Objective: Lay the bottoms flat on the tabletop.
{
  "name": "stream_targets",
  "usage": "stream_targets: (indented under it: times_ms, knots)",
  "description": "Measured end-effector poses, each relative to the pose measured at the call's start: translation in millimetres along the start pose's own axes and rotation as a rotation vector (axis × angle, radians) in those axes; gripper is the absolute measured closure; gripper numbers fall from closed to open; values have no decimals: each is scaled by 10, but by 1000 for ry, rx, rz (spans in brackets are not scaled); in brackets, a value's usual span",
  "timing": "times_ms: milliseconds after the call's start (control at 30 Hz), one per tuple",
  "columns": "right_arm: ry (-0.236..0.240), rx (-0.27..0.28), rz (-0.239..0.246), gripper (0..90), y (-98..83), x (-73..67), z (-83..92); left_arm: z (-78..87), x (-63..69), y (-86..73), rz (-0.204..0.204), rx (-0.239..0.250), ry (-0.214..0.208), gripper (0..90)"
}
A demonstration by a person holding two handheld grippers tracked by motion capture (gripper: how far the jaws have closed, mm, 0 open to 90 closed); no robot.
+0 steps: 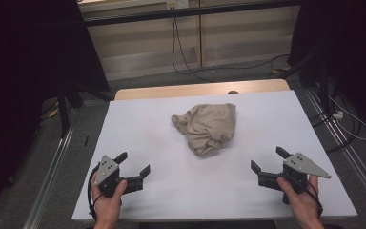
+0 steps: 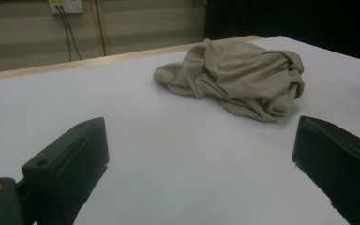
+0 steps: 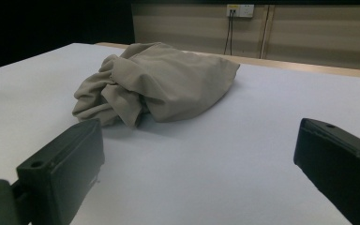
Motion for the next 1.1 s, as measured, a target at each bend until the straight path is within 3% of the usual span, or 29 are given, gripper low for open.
stream_targets:
  times_ms: [633,1000,1100]
  knots:
    - [44,-22,10,14,-29,-77,-66,-56,9,-54,-7,-41,-9,39]
    - [71,-37,18,11,-16,-200,-135,-43,21,-52,-22,-41,-17,40]
    - [99,-42,28,32,2,-251,-194,-56,16,-53,-24,-44,-16,40]
Point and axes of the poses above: each handheld gripper's, and its own axes: z roughly backward along the jaws, y roughly out of its top, x roughly to its right, the point moved 8 cm from there along -z, roughly forward along the jaws, and after that the axes turned 5 degrees about -z, right-handed, at the moved point
